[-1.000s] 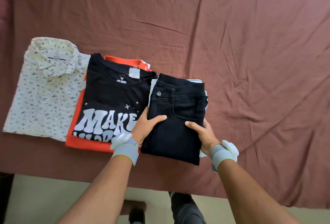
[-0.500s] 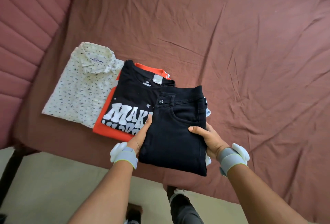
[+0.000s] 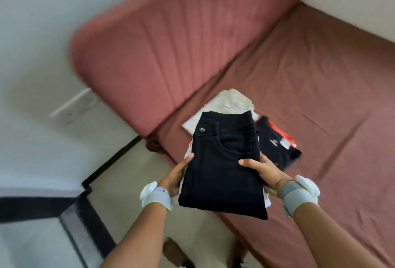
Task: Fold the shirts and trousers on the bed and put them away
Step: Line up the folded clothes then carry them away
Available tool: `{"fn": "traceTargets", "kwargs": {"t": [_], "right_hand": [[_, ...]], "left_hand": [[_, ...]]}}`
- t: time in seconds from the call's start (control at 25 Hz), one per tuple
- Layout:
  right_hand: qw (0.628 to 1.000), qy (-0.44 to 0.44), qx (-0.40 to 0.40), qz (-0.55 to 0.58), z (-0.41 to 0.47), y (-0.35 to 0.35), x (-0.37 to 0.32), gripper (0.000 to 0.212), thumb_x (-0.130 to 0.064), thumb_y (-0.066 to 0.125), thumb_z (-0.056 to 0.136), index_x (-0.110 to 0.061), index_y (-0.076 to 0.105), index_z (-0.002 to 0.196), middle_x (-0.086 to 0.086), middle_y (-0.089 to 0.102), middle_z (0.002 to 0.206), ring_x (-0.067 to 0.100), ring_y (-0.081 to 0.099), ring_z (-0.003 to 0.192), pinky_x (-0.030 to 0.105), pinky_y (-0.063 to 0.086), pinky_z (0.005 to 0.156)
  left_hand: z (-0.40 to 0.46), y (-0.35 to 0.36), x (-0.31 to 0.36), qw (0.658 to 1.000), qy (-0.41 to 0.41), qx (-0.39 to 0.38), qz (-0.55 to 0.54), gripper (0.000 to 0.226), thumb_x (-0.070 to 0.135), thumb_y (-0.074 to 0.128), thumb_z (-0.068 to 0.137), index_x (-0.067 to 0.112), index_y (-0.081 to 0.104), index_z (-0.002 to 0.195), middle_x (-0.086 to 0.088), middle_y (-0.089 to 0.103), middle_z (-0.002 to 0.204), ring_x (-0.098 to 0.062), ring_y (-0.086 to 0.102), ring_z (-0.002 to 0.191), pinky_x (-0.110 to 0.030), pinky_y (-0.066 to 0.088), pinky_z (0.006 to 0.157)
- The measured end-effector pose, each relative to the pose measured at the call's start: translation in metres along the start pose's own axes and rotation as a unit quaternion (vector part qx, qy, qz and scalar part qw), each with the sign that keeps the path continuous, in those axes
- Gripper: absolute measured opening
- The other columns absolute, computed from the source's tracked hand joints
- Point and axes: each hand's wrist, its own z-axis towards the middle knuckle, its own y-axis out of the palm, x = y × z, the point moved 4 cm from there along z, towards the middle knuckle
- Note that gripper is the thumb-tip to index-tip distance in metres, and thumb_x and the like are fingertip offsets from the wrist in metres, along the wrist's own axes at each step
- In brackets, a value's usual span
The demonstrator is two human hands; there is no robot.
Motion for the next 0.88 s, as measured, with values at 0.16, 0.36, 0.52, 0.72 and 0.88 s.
{"fn": "traceTargets", "kwargs": {"t": [0.16,0.36,0.52,0.72,0.88], "right_hand": [[0.98,0.026,-0.16,-0.115,0.021,0.155,-0.015,0.064,-0.009,0.081,0.065,-0.006,0.057,0.124,0.018,0.069,0.113,0.033,0.069,0.098,0.034,0.059,0.071],[0.925,0.031,-0.307,-0.223,0.015,0.324,-0.024,0.064,-0.013,0.079,0.059,-0.007,0.06,0.12,0.015,0.071,0.109,0.029,0.07,0.094,0.034,0.059,0.074],[0.847,0.022,-0.458,-0.27,-0.04,0.485,-0.025,0.051,-0.007,0.075,0.065,-0.006,0.061,0.115,0.012,0.073,0.102,0.025,0.072,0.086,0.03,0.059,0.068],[0.749,-0.007,-0.592,-0.298,-0.105,0.635,-0.016,0.028,-0.004,0.057,0.089,-0.007,0.061,0.116,0.011,0.072,0.106,0.023,0.072,0.089,0.029,0.058,0.069],[0.692,-0.012,-0.65,-0.313,-0.152,0.731,-0.001,0.025,-0.007,0.057,0.09,-0.01,0.061,0.115,0.009,0.071,0.107,0.022,0.071,0.09,0.028,0.059,0.069]], "left_hand": [[-0.109,-0.102,0.043,0.981,0.136,0.112,-0.078,0.077,0.047,0.08,0.056,0.012,0.065,0.123,-0.012,0.072,0.114,-0.024,0.07,0.099,-0.029,0.054,0.081],[-0.253,-0.191,0.072,0.901,0.32,0.266,-0.121,0.072,0.042,0.075,0.071,0.015,0.055,0.135,-0.015,0.066,0.125,-0.032,0.064,0.114,-0.043,0.053,0.094],[-0.407,-0.241,0.079,0.78,0.441,0.423,-0.136,0.068,0.037,0.075,0.069,0.022,0.054,0.132,-0.007,0.065,0.127,-0.027,0.062,0.117,-0.042,0.05,0.1],[-0.549,-0.267,0.076,0.651,0.503,0.552,-0.134,0.074,0.042,0.074,0.06,0.024,0.054,0.129,-0.004,0.066,0.123,-0.021,0.066,0.109,-0.032,0.054,0.087],[-0.628,-0.293,0.069,0.581,0.526,0.605,-0.14,0.064,0.038,0.074,0.066,0.024,0.056,0.126,-0.005,0.069,0.118,-0.024,0.067,0.108,-0.039,0.055,0.093]]}}
